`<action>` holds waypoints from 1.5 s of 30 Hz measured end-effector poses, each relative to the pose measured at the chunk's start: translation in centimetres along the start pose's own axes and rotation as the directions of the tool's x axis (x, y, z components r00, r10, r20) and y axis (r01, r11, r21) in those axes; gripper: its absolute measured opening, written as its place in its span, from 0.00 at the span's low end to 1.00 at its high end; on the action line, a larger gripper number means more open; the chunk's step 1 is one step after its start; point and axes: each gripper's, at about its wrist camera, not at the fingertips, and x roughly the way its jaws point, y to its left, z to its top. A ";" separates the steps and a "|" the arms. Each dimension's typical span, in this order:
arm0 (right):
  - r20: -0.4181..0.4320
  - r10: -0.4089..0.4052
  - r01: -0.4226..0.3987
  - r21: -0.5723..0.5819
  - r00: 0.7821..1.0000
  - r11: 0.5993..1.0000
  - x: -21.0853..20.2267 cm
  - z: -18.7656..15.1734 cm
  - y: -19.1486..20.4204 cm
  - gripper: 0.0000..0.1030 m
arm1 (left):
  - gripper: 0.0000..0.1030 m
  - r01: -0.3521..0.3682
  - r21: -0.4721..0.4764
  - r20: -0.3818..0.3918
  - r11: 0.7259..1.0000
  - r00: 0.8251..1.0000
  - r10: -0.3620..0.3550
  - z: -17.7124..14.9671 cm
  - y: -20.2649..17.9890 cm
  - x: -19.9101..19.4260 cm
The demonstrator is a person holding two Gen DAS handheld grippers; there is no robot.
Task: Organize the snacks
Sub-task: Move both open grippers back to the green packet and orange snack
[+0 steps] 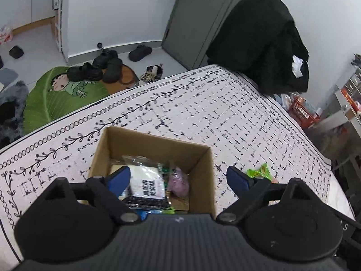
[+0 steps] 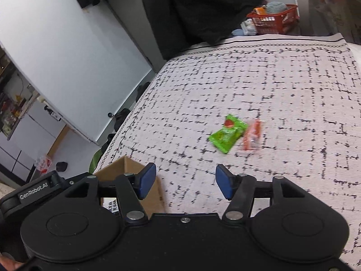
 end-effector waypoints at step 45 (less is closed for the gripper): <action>-0.030 -0.065 0.068 0.093 0.997 0.993 8.8 2.9 -11.2 0.56 | 0.78 0.027 0.276 -0.082 0.961 0.997 -0.004 -1.1 -14.3 10.8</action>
